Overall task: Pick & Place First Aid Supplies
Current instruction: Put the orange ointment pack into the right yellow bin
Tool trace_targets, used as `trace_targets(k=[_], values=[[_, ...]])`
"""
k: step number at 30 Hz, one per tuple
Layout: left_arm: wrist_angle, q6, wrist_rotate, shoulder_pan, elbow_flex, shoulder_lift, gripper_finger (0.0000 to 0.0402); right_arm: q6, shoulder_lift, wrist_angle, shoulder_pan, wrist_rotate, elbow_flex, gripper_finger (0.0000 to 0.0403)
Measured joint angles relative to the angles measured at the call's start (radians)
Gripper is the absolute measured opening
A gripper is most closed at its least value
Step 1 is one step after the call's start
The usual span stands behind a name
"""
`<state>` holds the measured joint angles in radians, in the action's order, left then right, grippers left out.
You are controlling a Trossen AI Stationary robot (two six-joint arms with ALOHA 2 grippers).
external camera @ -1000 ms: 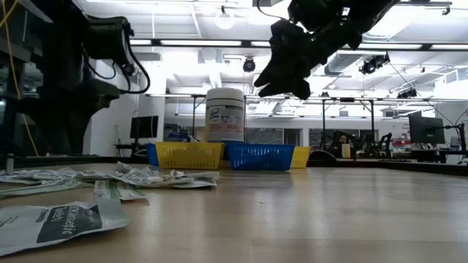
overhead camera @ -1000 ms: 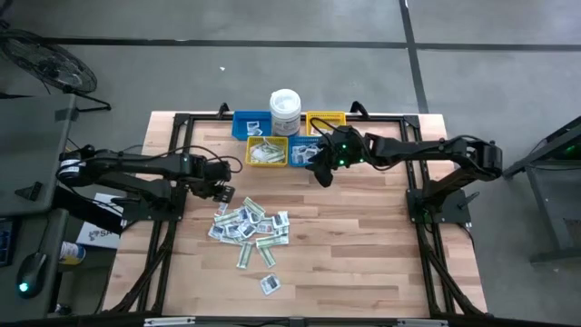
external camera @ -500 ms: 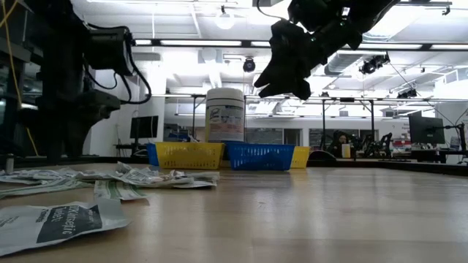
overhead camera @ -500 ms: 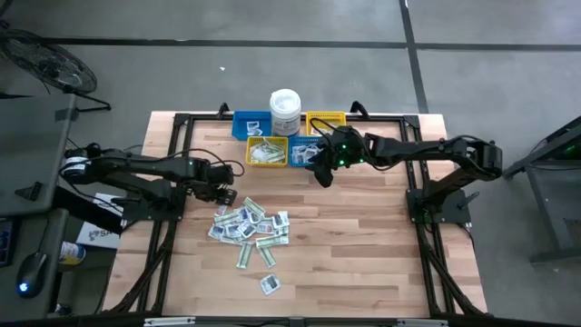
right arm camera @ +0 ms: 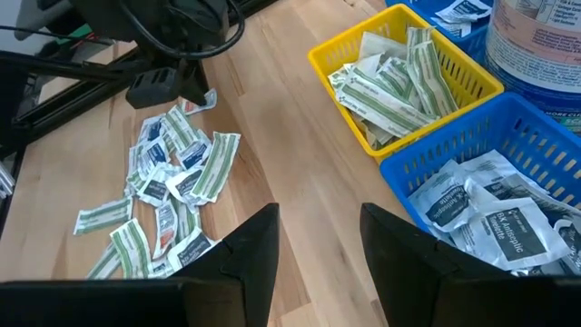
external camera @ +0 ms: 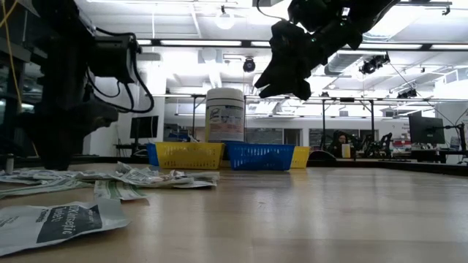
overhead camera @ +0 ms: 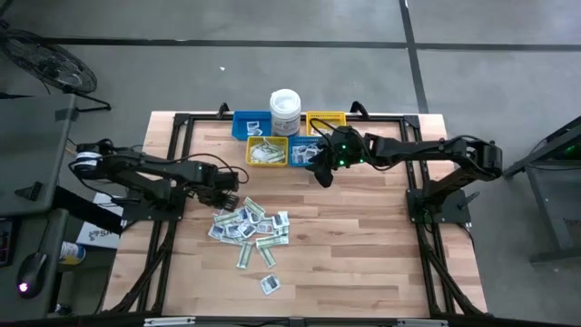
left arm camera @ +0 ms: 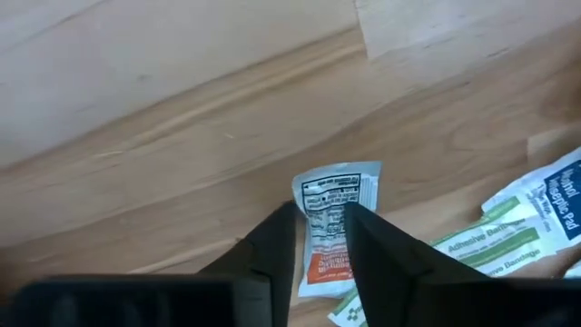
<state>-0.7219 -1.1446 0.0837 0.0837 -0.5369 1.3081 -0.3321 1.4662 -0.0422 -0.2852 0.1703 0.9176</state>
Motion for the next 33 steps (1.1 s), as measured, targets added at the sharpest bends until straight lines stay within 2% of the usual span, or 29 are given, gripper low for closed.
trace_targets(k=[8, 16, 19, 26, 29, 33], values=[[-0.015, 0.012, -0.007, 0.0, 0.002, 0.001, 0.0009, 0.0, 0.0, -0.01, 0.0, 0.0, 0.0, 0.0149], [-0.048, 0.045, -0.029, 0.0, -0.03, -0.023, 0.0002, 0.0, 0.0, -0.031, 0.0, 0.003, 0.0, 0.0149], [-0.039, 0.052, -0.1, 0.0, -0.088, -0.057, 0.0001, 0.0, 0.0, -0.029, 0.0, 0.004, 0.0, 0.0149], [0.042, 0.125, -0.338, 0.001, -0.263, -0.11, 0.0001, -0.003, 0.0, 0.022, 0.014, 0.022, 0.0, 0.0149], [0.118, 0.196, -0.45, 0.001, -0.34, -0.109, 0.0, -0.003, 0.0, 0.099, 0.042, 0.011, 0.0, 0.0149], [0.281, 0.319, -0.562, 0.001, -0.401, -0.11, 0.0, 0.016, 0.001, 0.221, 0.089, -0.064, 0.0, 0.0149]])
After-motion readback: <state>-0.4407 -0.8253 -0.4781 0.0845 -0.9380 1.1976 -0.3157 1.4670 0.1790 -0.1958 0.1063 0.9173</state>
